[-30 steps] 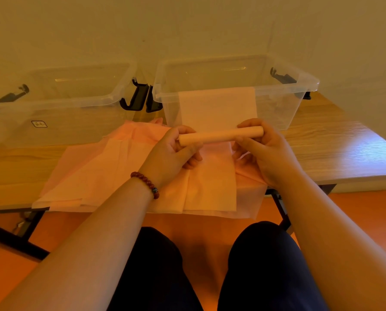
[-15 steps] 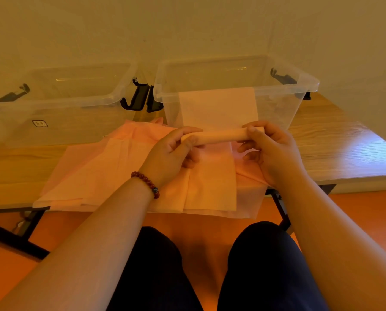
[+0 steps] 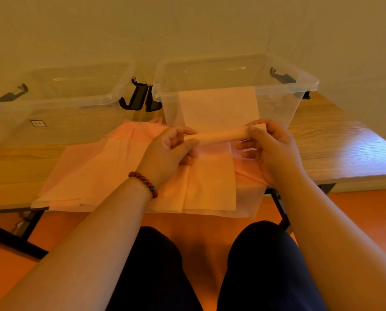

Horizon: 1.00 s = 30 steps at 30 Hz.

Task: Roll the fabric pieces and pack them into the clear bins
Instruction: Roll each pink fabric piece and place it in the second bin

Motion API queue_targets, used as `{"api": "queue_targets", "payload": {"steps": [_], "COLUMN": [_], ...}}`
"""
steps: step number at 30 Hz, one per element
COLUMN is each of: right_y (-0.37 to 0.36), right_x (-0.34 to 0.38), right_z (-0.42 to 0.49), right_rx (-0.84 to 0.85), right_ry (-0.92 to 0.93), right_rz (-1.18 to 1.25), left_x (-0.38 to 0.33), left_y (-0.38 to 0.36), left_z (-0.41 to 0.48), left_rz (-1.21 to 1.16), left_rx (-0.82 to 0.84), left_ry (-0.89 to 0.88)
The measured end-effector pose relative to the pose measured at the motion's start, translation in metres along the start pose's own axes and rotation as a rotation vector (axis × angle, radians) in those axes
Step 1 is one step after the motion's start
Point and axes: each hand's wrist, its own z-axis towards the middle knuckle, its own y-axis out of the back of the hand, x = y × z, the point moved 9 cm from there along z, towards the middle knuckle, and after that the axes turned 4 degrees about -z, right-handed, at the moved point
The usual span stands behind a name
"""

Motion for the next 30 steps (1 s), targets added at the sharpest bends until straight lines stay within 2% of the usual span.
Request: {"api": "queue_targets", "payload": {"steps": [6,15,22,30], "right_y": [0.004,0.009,0.004,0.002], "right_x": [0.002,0.001,0.009,0.005], "right_z": [-0.001,-0.002,-0.005,-0.003], "right_rx": [-0.029,-0.100,-0.059,-0.026], "right_ry": [0.011,0.015,0.049,0.005], "right_rz": [-0.018,-0.067,-0.074,-0.053], "left_x": [-0.001,-0.002,0.000,0.004], "left_y": [-0.004,0.001,0.008,0.008], "left_z": [-0.001,-0.001,0.001,0.001], "left_rz": [0.058,0.018,-0.010,-0.117], "left_rx": [0.083,0.027,-0.039,-0.068], "left_ry": [-0.006,-0.002,-0.016,0.039]}}
